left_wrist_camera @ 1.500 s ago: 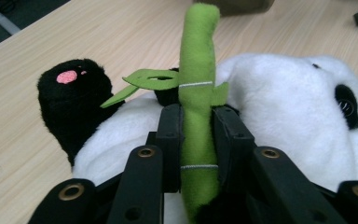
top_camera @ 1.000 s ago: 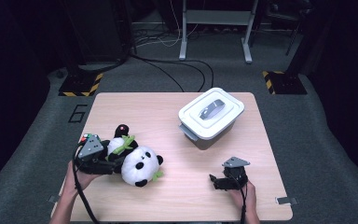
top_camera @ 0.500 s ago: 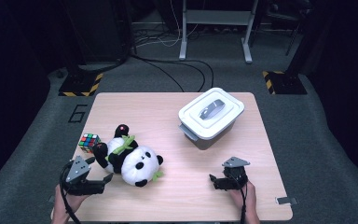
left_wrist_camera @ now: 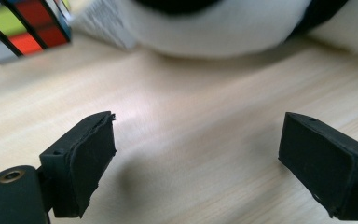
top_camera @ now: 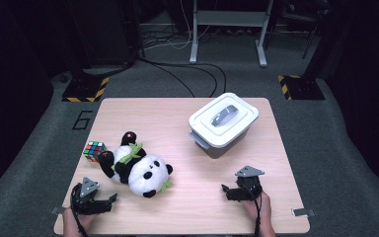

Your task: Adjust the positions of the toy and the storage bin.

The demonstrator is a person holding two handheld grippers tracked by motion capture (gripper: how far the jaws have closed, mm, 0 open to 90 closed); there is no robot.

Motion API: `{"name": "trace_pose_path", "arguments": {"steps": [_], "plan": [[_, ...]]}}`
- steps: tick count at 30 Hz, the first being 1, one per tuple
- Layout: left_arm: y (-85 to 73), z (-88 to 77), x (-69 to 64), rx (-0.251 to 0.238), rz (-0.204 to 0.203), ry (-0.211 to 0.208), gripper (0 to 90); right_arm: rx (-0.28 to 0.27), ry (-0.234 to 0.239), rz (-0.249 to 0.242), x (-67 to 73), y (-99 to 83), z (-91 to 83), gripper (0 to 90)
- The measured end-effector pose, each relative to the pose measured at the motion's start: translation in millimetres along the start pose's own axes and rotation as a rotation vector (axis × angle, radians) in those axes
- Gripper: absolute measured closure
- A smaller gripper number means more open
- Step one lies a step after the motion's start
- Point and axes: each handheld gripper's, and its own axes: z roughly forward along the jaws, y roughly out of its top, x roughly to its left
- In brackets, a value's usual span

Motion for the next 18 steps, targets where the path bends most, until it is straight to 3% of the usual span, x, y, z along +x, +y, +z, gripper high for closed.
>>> {"name": "trace_pose_path", "arguments": {"steps": [3,11,14,18], "plan": [[-0.6,0.0,4.3,0.008,-0.023,-0.014,10.3,0.000,0.000,-0.001,0.0,0.0,0.0,12.8],[-0.5,0.0,5.6,0.011,-0.019,-0.016,10.1,0.022,0.006,0.013,-2.2,3.1,-0.2,13.1],[-0.4,0.1,5.1,0.011,-0.023,-0.013,10.2,0.027,0.031,0.031,-4.7,6.1,0.0,12.9],[-0.3,0.2,5.0,0.010,-0.024,-0.012,10.2,0.001,0.009,-0.001,-0.8,21.9,-10.0,13.1]]}}
